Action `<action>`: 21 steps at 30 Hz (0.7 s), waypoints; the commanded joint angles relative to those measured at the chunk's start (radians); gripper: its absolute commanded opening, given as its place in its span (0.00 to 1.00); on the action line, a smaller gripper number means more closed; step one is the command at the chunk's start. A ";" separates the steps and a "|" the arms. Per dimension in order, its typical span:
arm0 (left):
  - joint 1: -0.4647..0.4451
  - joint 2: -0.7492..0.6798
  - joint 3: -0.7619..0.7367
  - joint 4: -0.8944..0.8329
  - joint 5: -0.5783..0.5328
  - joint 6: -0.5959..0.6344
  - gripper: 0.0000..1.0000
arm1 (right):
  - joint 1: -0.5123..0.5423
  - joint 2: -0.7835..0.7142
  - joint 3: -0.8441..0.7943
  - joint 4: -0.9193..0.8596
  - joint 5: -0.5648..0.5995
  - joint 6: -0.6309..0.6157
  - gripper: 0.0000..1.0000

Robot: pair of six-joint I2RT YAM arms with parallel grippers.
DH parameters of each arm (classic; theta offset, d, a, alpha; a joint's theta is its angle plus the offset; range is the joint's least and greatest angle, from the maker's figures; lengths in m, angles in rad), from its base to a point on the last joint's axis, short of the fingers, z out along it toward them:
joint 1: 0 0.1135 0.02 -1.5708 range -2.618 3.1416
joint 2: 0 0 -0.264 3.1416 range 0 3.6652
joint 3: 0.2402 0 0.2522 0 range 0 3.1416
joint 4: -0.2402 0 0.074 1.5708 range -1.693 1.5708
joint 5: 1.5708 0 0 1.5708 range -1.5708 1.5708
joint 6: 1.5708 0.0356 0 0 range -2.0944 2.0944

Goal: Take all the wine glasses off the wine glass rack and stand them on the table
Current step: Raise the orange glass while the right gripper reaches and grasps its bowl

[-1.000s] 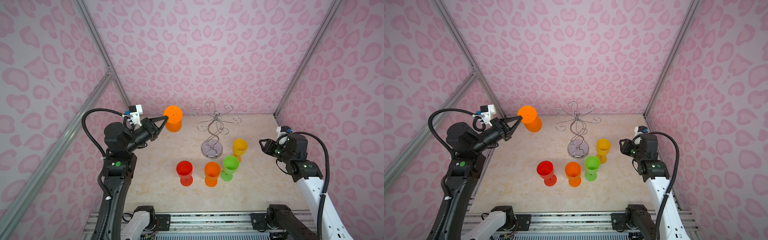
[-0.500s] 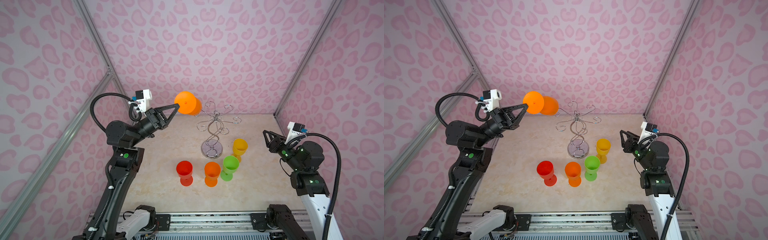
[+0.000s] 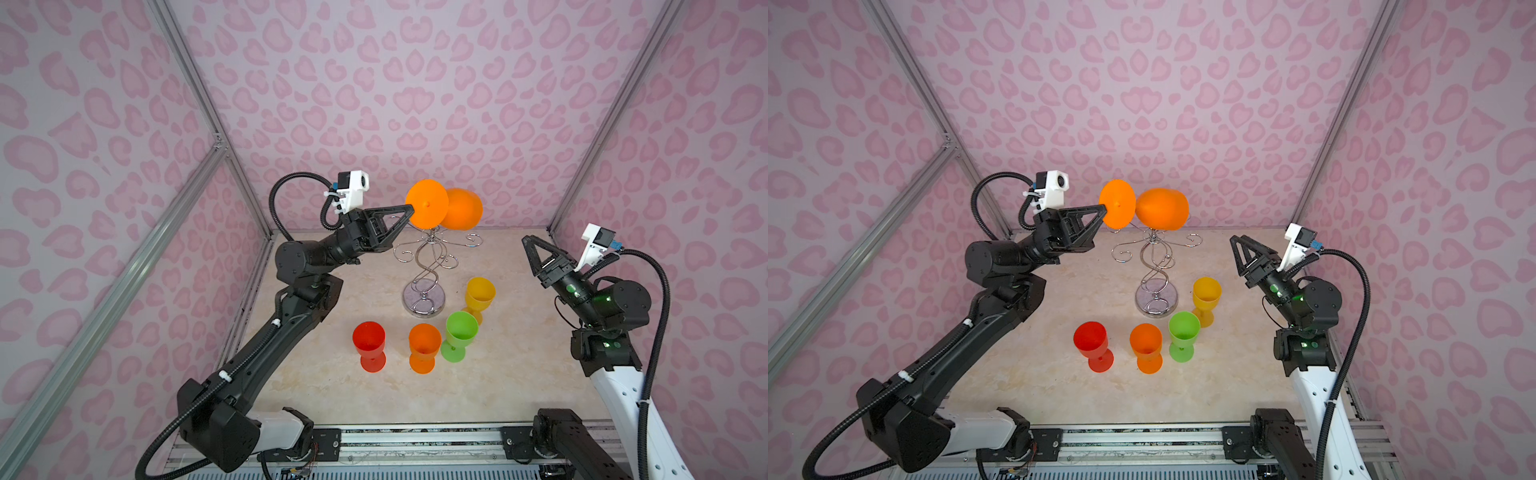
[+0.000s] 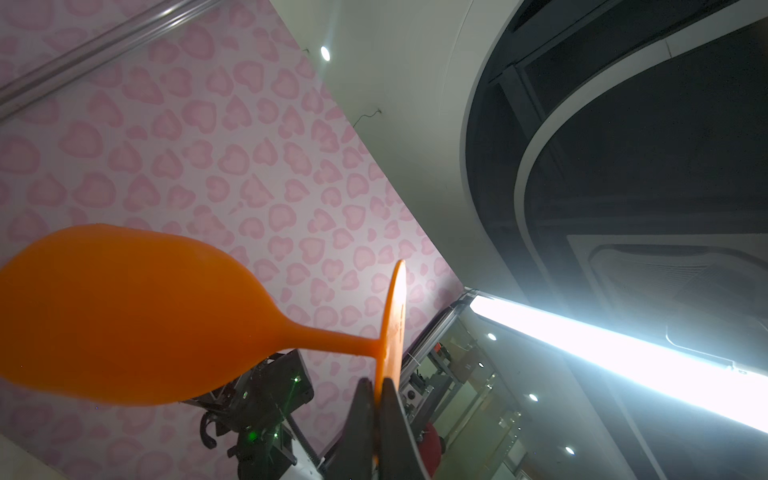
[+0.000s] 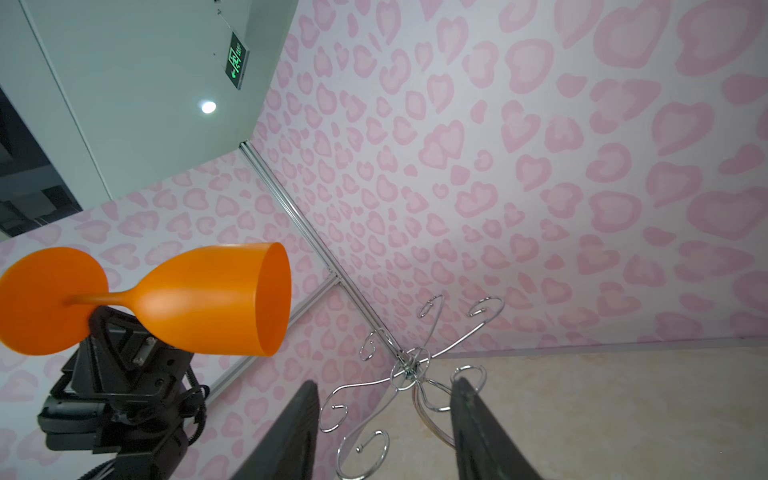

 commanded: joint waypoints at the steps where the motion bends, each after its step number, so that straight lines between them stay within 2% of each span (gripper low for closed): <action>1: -0.026 0.067 0.025 0.242 -0.044 -0.129 0.02 | 0.015 0.031 -0.009 0.261 -0.057 0.143 0.54; 6: -0.052 0.160 0.048 0.342 -0.068 -0.214 0.02 | 0.053 0.077 -0.017 0.403 -0.068 0.210 0.56; 21: -0.113 0.293 0.041 0.467 -0.123 -0.334 0.02 | 0.131 0.154 -0.011 0.520 -0.085 0.232 0.56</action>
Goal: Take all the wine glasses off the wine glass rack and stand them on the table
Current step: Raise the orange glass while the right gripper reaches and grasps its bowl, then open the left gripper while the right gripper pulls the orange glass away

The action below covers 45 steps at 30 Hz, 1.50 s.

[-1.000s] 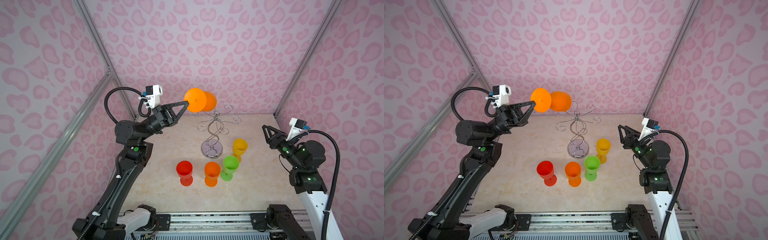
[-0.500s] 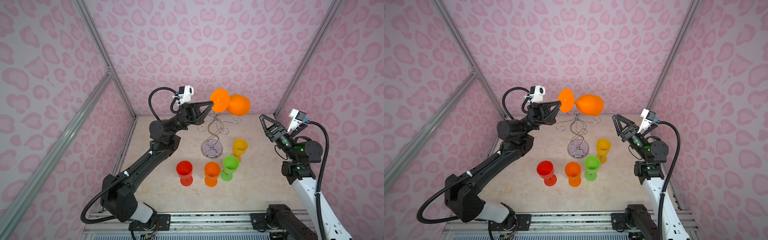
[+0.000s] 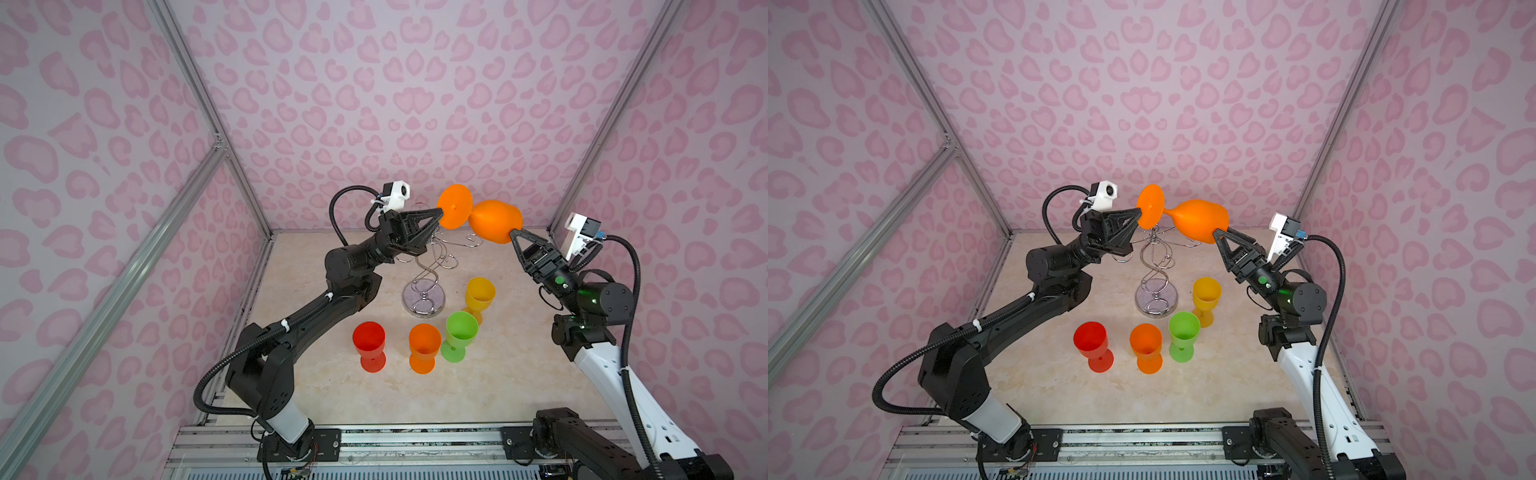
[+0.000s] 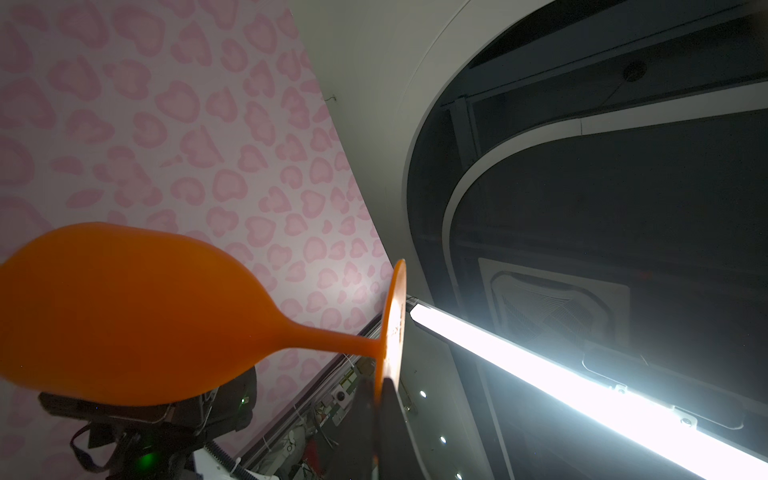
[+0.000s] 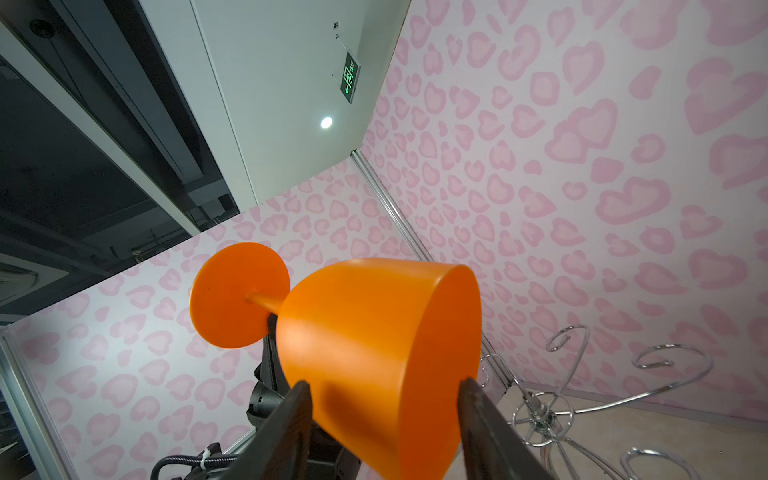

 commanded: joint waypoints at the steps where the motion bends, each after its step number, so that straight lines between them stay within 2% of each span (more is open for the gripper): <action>1: -0.003 0.023 0.003 0.096 -0.032 -0.047 0.02 | 0.008 0.008 -0.001 0.083 -0.029 0.014 0.56; 8: -0.012 0.052 0.013 0.125 -0.040 -0.088 0.02 | 0.008 0.028 -0.008 0.172 -0.056 0.058 0.48; 12: -0.012 0.060 0.013 0.135 -0.044 -0.100 0.02 | 0.008 0.039 -0.014 0.215 -0.070 0.074 0.40; 19: -0.014 0.082 0.012 0.162 -0.057 -0.136 0.02 | 0.011 0.083 -0.036 0.428 -0.099 0.178 0.24; 24: -0.014 0.097 0.047 0.175 -0.061 -0.153 0.04 | 0.010 0.113 -0.040 0.518 -0.105 0.231 0.12; 28: -0.015 0.103 0.052 0.176 -0.056 -0.151 0.15 | 0.011 0.134 -0.037 0.580 -0.104 0.269 0.03; 30: -0.015 0.100 0.053 0.176 -0.054 -0.145 0.24 | 0.010 0.145 -0.034 0.608 -0.102 0.288 0.00; 35: -0.015 0.094 0.048 0.176 -0.047 -0.118 0.46 | -0.001 0.137 -0.016 0.595 -0.116 0.288 0.00; 38: -0.015 0.087 0.038 0.176 -0.036 -0.092 0.56 | -0.044 0.090 0.015 0.434 -0.154 0.216 0.00; 40: -0.015 0.081 0.031 0.175 -0.023 -0.071 0.61 | -0.085 0.031 0.043 0.209 -0.165 0.108 0.00; 41: -0.015 0.075 0.025 0.173 -0.016 -0.057 0.63 | -0.106 -0.011 0.069 0.026 -0.159 0.011 0.00; 43: -0.015 0.060 0.024 0.165 0.001 -0.022 0.64 | -0.121 -0.088 0.165 -0.442 -0.097 -0.270 0.00; 45: -0.014 0.037 -0.004 0.140 0.026 0.034 0.65 | -0.118 -0.131 0.322 -0.943 0.079 -0.600 0.00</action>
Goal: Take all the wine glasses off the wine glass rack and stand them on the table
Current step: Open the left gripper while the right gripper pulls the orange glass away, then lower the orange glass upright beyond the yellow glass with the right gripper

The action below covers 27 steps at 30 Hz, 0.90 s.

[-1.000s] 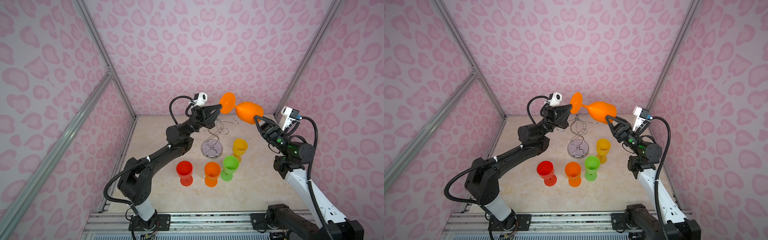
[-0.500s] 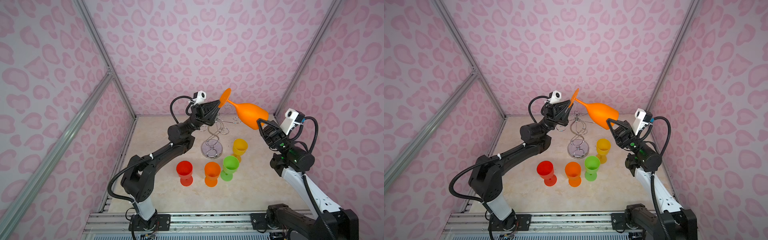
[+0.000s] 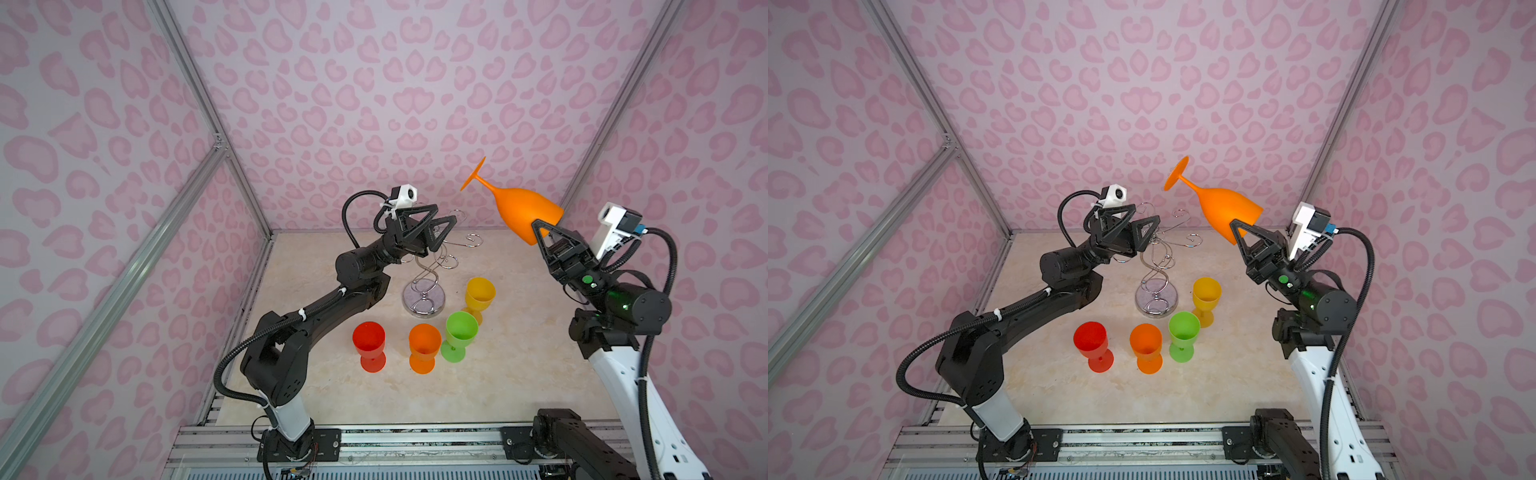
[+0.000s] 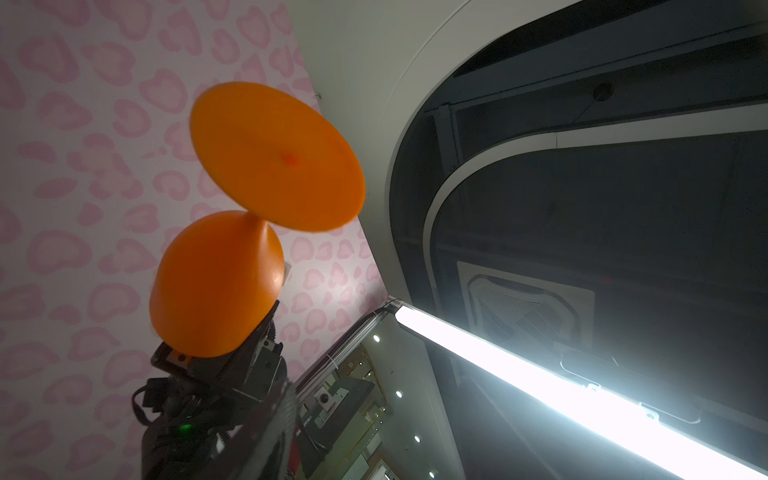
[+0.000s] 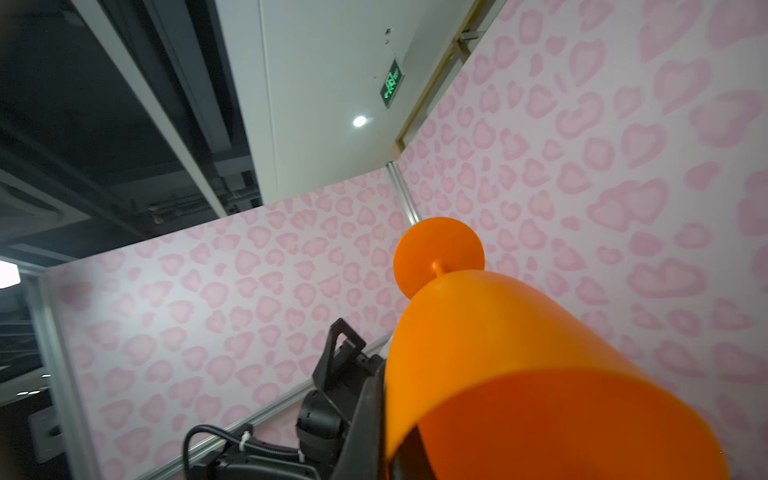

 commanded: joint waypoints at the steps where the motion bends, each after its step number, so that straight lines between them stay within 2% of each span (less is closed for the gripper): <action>1: 0.002 -0.046 -0.022 0.009 0.059 0.112 0.66 | -0.003 -0.051 0.183 -0.889 0.242 -0.565 0.00; 3: 0.003 -0.071 -0.020 -0.035 0.089 0.165 0.67 | -0.012 -0.039 0.301 -1.129 0.411 -0.701 0.00; 5: 0.004 -0.095 -0.016 -0.095 0.119 0.225 0.68 | -0.026 -0.009 0.378 -1.270 0.511 -0.752 0.00; 7: 0.005 -0.120 -0.011 -0.159 0.146 0.287 0.68 | -0.050 0.037 0.421 -1.359 0.562 -0.764 0.00; 10: 0.009 -0.158 -0.017 -0.244 0.168 0.368 0.69 | -0.082 0.123 0.441 -1.442 0.550 -0.783 0.00; 13: 0.017 -0.183 -0.033 -0.281 0.178 0.392 0.69 | -0.083 0.219 0.442 -1.485 0.544 -0.810 0.00; 20: 0.037 -0.242 -0.101 -0.301 0.177 0.418 0.70 | -0.081 0.350 0.378 -1.439 0.555 -0.814 0.00; 27: 0.059 -0.305 -0.109 -0.416 0.201 0.521 0.71 | -0.010 0.466 0.356 -1.460 0.593 -0.862 0.00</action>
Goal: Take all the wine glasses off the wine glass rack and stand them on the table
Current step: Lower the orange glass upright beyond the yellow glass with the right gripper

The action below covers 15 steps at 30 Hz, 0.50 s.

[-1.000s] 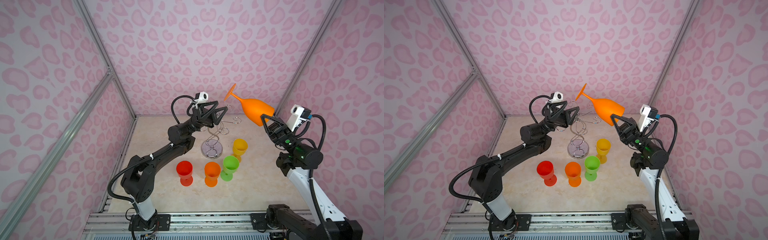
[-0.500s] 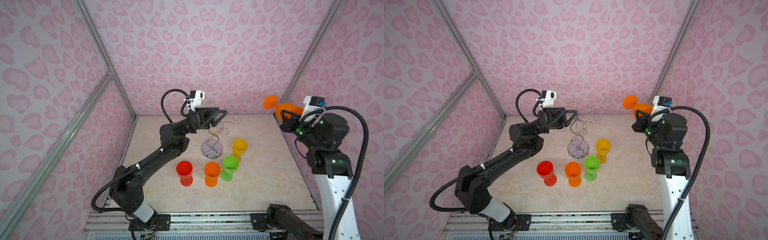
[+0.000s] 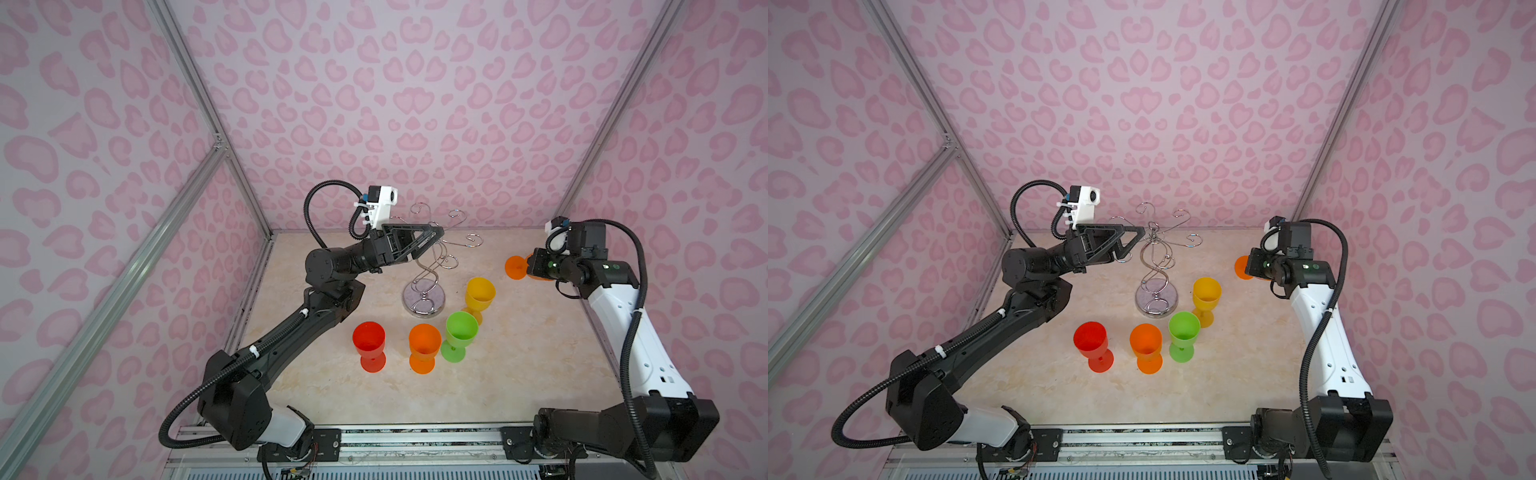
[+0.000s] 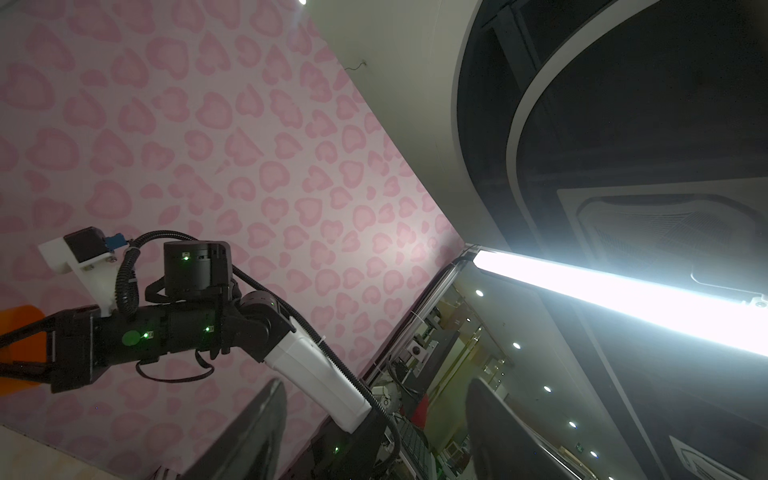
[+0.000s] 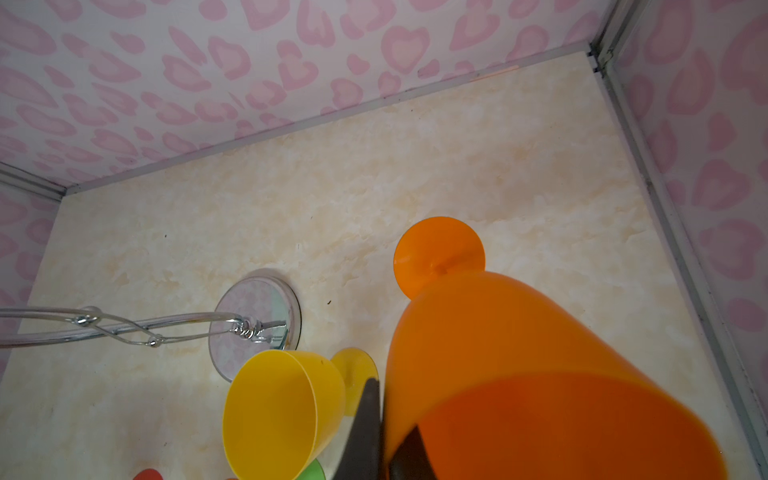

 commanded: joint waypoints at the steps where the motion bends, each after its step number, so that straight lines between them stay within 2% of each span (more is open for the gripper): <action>1: 0.010 -0.035 0.000 -0.063 0.023 0.087 0.71 | 0.035 0.043 -0.007 -0.011 0.037 -0.039 0.00; 15: 0.029 -0.140 -0.042 -0.220 0.033 0.225 0.73 | 0.160 0.250 0.066 -0.030 0.098 -0.061 0.00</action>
